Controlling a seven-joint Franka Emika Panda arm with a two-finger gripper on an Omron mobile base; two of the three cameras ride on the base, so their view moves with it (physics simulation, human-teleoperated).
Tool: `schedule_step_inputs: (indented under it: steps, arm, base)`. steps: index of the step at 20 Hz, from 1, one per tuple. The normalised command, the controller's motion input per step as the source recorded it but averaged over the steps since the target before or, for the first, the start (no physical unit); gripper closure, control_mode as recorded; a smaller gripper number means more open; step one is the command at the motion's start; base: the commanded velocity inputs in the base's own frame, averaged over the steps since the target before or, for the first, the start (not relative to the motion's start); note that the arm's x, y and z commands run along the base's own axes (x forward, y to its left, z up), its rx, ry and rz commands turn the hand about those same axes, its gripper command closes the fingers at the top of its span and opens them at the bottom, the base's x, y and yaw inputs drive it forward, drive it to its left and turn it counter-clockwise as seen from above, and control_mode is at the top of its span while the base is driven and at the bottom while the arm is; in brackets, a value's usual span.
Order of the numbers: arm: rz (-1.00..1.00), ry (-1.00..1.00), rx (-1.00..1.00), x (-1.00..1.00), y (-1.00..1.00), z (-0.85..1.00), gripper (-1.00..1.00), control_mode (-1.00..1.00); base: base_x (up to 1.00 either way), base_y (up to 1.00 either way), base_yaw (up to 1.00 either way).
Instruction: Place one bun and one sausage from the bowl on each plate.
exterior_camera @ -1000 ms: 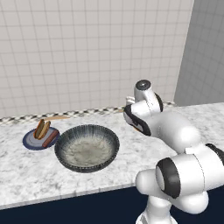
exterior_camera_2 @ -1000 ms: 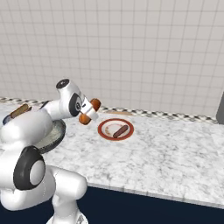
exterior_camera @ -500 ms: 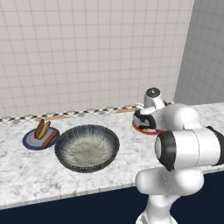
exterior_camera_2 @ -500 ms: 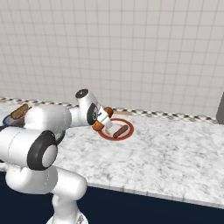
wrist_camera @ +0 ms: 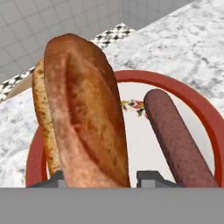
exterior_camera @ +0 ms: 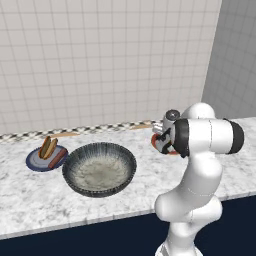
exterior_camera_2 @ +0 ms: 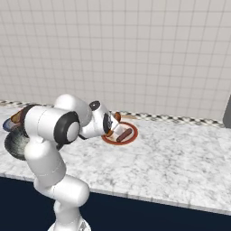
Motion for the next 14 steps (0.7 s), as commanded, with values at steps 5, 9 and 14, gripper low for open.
schedule_step_inputs:
  steps: [5, 9, 14]
  arm:
    - [0.00, 0.01, 0.01, 0.25, -0.01, 0.47, -1.00, -1.00]
    - [0.00, -0.02, 0.00, -0.38, 0.00, 1.00, -1.00, -1.00]
    - [0.01, -0.07, -0.01, -0.99, 0.08, 1.00, -1.00, -1.00]
  base:
    - [0.00, 0.00, 0.00]
    - [0.00, 0.00, 0.00]
    - [0.00, 0.00, 0.00]
